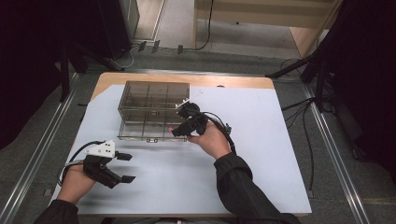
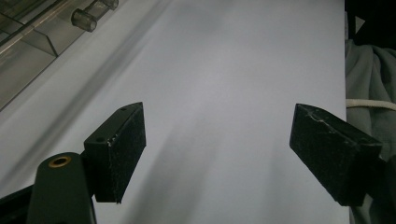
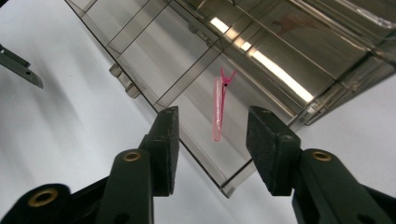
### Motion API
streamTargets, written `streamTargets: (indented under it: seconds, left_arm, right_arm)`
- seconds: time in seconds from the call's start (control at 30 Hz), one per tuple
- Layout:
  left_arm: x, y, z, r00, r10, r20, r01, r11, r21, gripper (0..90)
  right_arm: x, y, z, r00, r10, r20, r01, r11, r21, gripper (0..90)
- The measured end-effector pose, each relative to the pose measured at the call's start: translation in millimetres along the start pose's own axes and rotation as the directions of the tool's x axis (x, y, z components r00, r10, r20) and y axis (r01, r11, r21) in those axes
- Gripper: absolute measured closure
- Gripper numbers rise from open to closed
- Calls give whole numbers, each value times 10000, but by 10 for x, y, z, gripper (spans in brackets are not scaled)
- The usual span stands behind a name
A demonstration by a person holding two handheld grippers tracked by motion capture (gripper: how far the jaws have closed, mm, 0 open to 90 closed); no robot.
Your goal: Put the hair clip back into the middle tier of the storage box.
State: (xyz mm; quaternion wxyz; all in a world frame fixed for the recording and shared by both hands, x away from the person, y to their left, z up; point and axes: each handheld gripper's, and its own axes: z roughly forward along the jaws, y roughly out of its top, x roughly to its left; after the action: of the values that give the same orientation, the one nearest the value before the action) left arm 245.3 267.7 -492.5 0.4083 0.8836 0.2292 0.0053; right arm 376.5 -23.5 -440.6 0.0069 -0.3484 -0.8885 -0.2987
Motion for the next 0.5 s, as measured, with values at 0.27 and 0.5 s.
streamTargets:
  seconds: [0.27,0.5]
  left_arm:
    - [28,34,26,10000,75,-42,-75,10000,14,198]
    - [50,63,43,9999,132,-26,-132,9998,131,200]
  right_arm:
    - [-48,-66,-65,10000,-34,-56,33,9997,-231,505]
    - [-93,-131,-138,10000,-92,-20,91,9992,-394,413]
